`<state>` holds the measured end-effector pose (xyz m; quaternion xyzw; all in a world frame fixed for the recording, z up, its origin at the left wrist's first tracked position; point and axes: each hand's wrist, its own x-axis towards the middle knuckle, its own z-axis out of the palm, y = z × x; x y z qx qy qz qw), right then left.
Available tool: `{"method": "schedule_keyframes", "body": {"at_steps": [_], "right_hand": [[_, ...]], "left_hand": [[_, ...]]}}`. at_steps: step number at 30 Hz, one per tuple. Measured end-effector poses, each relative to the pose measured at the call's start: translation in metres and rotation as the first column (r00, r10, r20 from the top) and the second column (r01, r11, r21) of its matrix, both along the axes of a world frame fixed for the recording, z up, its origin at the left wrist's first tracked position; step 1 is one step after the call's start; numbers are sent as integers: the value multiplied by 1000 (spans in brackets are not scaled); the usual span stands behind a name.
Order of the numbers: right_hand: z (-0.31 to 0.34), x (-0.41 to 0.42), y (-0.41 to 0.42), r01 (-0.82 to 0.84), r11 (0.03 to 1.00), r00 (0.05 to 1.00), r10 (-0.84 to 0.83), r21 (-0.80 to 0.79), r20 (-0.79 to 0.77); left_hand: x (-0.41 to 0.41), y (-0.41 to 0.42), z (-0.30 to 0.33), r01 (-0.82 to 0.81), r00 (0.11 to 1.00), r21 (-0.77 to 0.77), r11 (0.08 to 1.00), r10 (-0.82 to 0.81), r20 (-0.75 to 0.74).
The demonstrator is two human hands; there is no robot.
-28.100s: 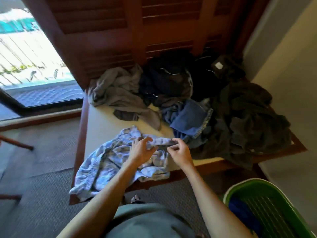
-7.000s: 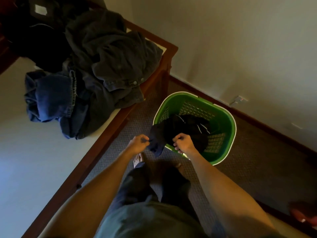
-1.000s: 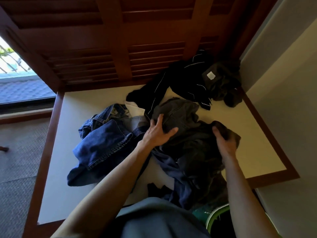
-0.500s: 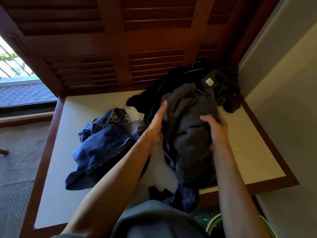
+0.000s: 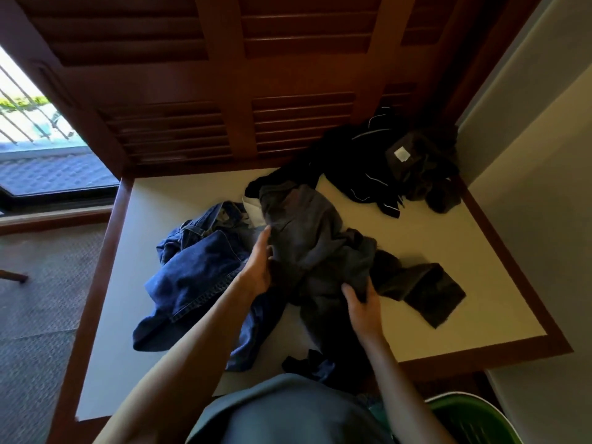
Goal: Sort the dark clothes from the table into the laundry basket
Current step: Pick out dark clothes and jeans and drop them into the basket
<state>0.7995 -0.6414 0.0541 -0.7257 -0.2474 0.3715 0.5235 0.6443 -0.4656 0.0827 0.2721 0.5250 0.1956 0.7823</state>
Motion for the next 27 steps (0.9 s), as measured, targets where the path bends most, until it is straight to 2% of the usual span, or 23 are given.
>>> {"method": "schedule_keyframes", "body": {"at_steps": [1, 3, 5, 6, 7, 9, 10, 11, 12, 13, 14, 16, 19, 21, 24, 27], "right_hand": [[-7, 3, -3, 4, 998, 1000, -4, -61, 6], [-8, 18, 1, -22, 982, 986, 52, -190, 157], [7, 32, 10, -6, 947, 927, 126, -322, 353], [18, 37, 14, 21, 944, 905, 122, -329, 408], [31, 39, 17, 37, 955, 889, 104, -295, 446], [53, 37, 27, -8, 977, 853, 118, -214, 508], [57, 34, 36, -52, 977, 831, 158, -207, 534], [61, 28, 47, -92, 967, 810, 211, -237, 547], [59, 23, 60, -115, 952, 807, 256, -282, 532], [56, 17, 73, -128, 933, 814, 293, -338, 502], [52, 12, 84, -139, 906, 820, 331, -399, 467], [39, 3, 101, -175, 841, 804, 422, -512, 419], [27, -6, 120, -197, 771, 775, 501, -606, 385], [22, -13, 129, -190, 741, 758, 527, -644, 384], [14, -21, 144, -166, 733, 775, 511, -659, 372], [7, -19, 155, -126, 738, 772, 493, -663, 401]], "left_hand": [[-5, 1, -1, 35, 999, 6, 999, -35, -40], [-12, 9, 4, 151, 976, 102, 983, -131, -176], [-20, 22, 14, 259, 928, 330, 908, -139, -347], [-27, 28, 18, 324, 878, 443, 836, -91, -470], [-35, 31, 22, 407, 793, 509, 758, -18, -608], [-59, 33, 30, 578, 528, 489, 653, 158, -834], [-76, 36, 28, 614, 402, 428, 663, 204, -893], [-94, 40, 22, 603, 320, 354, 715, 189, -928], [-113, 45, 12, 555, 291, 280, 783, 132, -947], [-130, 48, 5, 476, 322, 216, 853, 59, -945], [-143, 50, -6, 390, 398, 166, 906, -3, -917], [-154, 45, -20, 309, 513, 148, 940, -33, -858], [-141, 32, -27, 347, 467, 225, 911, 40, -883], [-129, 30, -28, 370, 469, 280, 886, 82, -879], [-114, 35, -31, 364, 504, 314, 877, 98, -858], [-100, 42, -31, 288, 575, 324, 901, 108, -811]]}}
